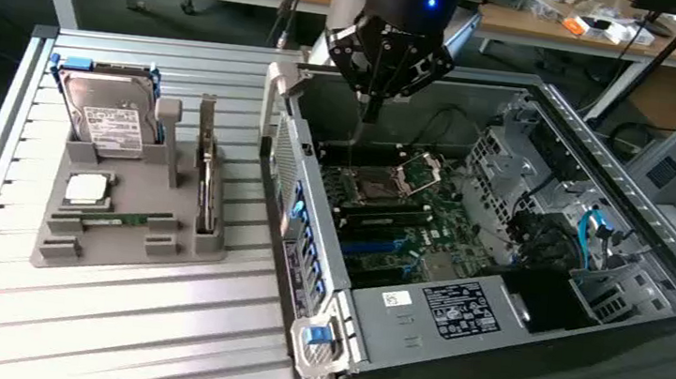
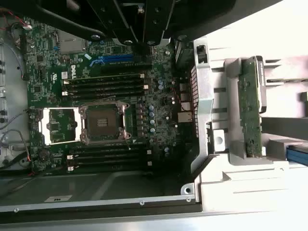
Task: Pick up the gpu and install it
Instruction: 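Reach for the gpu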
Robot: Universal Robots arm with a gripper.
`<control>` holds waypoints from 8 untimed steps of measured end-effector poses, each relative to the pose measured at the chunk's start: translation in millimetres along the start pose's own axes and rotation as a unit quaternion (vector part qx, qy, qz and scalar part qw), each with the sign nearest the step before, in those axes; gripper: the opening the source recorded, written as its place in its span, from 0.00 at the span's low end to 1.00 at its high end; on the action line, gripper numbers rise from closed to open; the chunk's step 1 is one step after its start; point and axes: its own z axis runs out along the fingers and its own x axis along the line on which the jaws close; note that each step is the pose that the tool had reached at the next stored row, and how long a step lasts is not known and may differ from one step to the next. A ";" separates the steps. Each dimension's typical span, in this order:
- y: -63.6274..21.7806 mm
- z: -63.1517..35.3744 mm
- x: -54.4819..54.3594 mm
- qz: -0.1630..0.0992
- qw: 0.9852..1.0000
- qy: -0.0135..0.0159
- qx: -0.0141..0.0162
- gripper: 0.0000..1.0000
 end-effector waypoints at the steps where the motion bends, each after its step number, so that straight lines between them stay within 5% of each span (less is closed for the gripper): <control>1: 0.0 0.0 0.5 0.000 1.000 0.000 0.000 0.11; 8: -1.0 -0.4 14.0 0.000 1.000 0.000 0.000 0.11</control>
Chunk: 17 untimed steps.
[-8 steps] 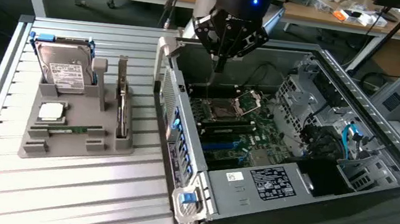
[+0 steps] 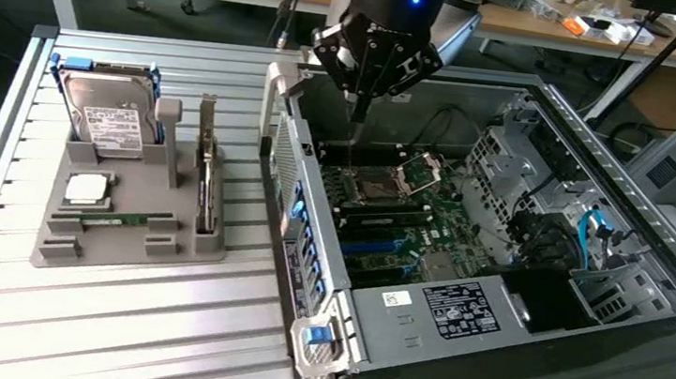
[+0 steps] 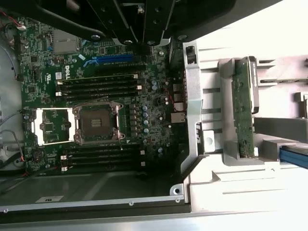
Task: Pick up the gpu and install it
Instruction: 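Reach for the gpu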
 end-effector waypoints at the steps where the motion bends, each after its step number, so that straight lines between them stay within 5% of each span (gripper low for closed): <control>1: -0.1 0.0 1.2 0.000 1.000 0.000 0.000 0.11; 17: -0.8 -0.3 11.0 0.000 1.000 0.000 0.000 0.11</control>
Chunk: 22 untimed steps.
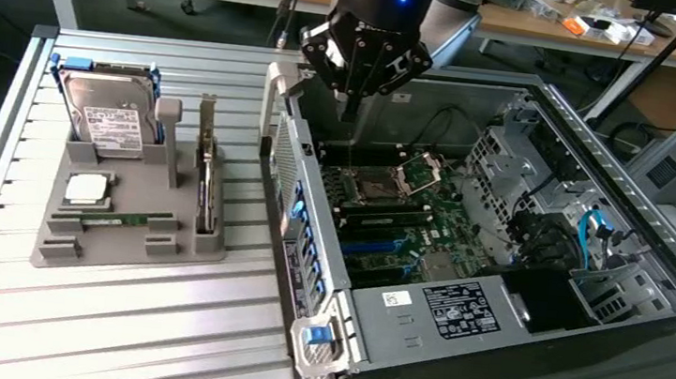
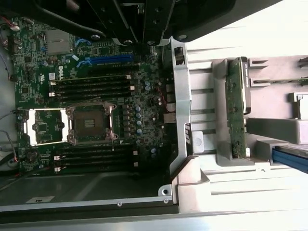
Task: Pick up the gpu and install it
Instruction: 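Reach for the gpu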
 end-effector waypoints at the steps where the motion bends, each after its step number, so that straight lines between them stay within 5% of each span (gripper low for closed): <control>1: 0.0 0.0 0.5 0.000 1.000 0.000 0.000 0.11; 22: -0.9 -0.3 12.5 0.000 1.000 0.000 0.000 0.11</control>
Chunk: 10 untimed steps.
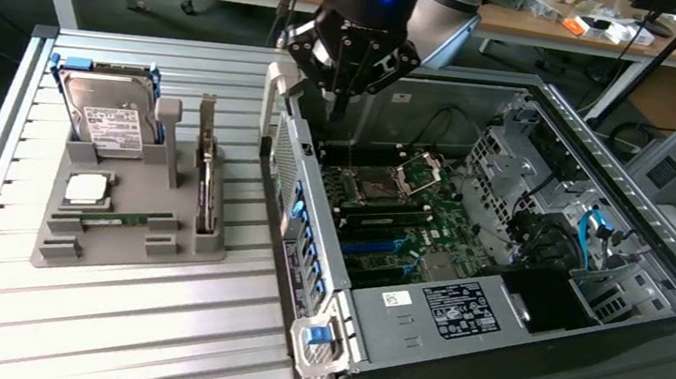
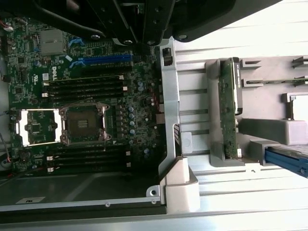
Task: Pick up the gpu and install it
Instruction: 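Reach for the gpu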
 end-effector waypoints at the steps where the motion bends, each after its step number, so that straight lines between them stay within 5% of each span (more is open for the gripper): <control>1: 0.0 -0.1 0.4 0.000 1.000 0.000 0.000 0.11; 10: -0.3 -0.1 3.6 0.000 1.000 0.000 0.000 0.11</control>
